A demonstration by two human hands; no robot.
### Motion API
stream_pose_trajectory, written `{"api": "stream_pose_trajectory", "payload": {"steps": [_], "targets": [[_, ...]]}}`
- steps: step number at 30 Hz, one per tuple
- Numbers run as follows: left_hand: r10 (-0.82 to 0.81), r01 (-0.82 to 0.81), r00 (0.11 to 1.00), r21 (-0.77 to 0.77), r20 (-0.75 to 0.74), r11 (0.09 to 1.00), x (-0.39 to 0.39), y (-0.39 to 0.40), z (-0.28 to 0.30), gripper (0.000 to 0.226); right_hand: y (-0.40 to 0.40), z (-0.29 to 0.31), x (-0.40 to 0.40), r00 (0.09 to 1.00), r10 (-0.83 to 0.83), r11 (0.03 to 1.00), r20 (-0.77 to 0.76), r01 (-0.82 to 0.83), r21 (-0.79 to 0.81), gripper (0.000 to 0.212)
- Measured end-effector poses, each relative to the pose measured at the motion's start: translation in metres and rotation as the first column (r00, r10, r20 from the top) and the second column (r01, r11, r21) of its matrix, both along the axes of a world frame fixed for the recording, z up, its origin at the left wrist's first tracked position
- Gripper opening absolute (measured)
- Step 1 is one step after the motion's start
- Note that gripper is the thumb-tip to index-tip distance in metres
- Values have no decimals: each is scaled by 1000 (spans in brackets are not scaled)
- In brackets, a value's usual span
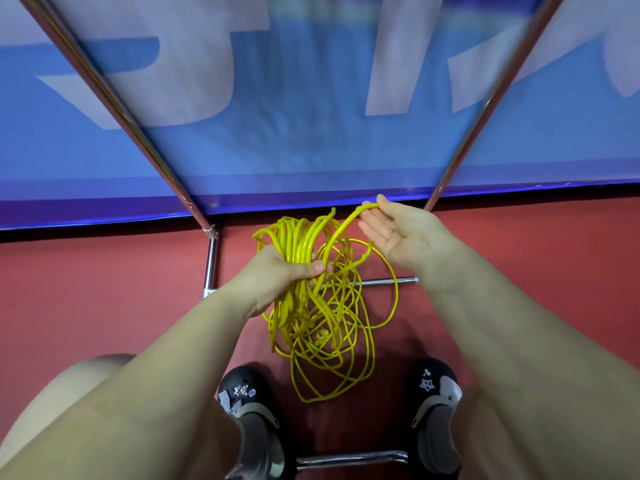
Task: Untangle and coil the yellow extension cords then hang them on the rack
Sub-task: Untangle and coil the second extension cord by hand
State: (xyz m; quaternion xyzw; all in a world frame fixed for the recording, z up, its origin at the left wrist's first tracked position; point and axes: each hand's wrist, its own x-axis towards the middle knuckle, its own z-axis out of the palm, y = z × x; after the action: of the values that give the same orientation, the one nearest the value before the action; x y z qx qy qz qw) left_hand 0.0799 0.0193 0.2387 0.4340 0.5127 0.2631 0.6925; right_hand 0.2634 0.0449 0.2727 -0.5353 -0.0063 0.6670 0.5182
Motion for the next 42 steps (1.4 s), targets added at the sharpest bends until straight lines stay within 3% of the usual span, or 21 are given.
{"api": "stream_pose_trajectory", "payload": {"steps": [3, 5, 7, 9, 10, 12, 16, 20, 23, 25, 28, 30, 32, 34, 37, 39, 42], "targets": [[171, -169, 984, -41, 51, 985, 1, 5, -1, 9, 0, 6, 0, 994, 94, 992, 59, -99, 81, 8], [285, -277, 954, -91, 94, 957, 0, 9, -1, 6, -5, 8, -5, 909, 310, 935, 277, -344, 82, 9], [372, -354, 918, -142, 135, 925, -1, 12, -1, 17, -16, 2, -14, 659, 498, 795, 564, -606, 6, 9], [422, -390, 888, -188, 182, 901, -2, 15, 0, 24, -27, -8, -24, 370, 516, 650, 772, -756, -72, 11], [433, -395, 880, -204, 196, 896, -2, 15, 1, 21, -31, -14, -29, 260, 497, 598, 828, -794, -109, 14], [443, -398, 871, -226, 211, 889, -3, 16, 1, 15, -35, -25, -34, 130, 467, 537, 874, -828, -163, 22], [453, -387, 856, -271, 249, 881, -8, 17, 3, 15, -34, -34, -35, 6, 400, 481, 916, -852, -205, 27], [469, -409, 847, -258, 250, 875, -10, 18, 6, 17, -31, -32, -32, 61, 390, 495, 919, -855, -153, 7], [505, -452, 830, -246, 236, 858, -9, 19, 6, 15, -27, -29, -27, 98, 354, 509, 930, -854, -104, 22], [554, -509, 807, -234, 205, 828, -11, 22, 7, 14, -26, -25, -25, 100, 387, 465, 917, -880, -100, 19], [641, -597, 740, -241, 202, 765, -18, 28, 8, 13, -26, -24, -18, -99, 491, 298, 866, -915, -274, 16], [674, -624, 706, -261, 216, 737, -25, 32, 8, 14, -28, -24, -14, -166, 562, 234, 810, -908, -348, 18], [673, -622, 705, -260, 225, 739, -31, 34, 7, 20, -28, -26, -9, -133, 569, 261, 811, -906, -332, 16], [656, -610, 721, -247, 221, 753, -32, 34, 6, 31, -27, -21, -5, -17, 557, 338, 830, -908, -246, 21], [661, -615, 726, -250, 191, 748, -29, 31, 5, 20, -24, -9, -4, 270, 556, 475, 786, -879, -34, 23], [597, -551, 779, -246, 191, 797, -25, 27, 5, 12, -22, 0, -7, 451, 538, 571, 712, -817, 86, 16], [484, -456, 865, -198, 131, 868, -16, 20, 6, 19, -19, 5, -13, 706, 473, 741, 527, -643, 195, 7]]}}
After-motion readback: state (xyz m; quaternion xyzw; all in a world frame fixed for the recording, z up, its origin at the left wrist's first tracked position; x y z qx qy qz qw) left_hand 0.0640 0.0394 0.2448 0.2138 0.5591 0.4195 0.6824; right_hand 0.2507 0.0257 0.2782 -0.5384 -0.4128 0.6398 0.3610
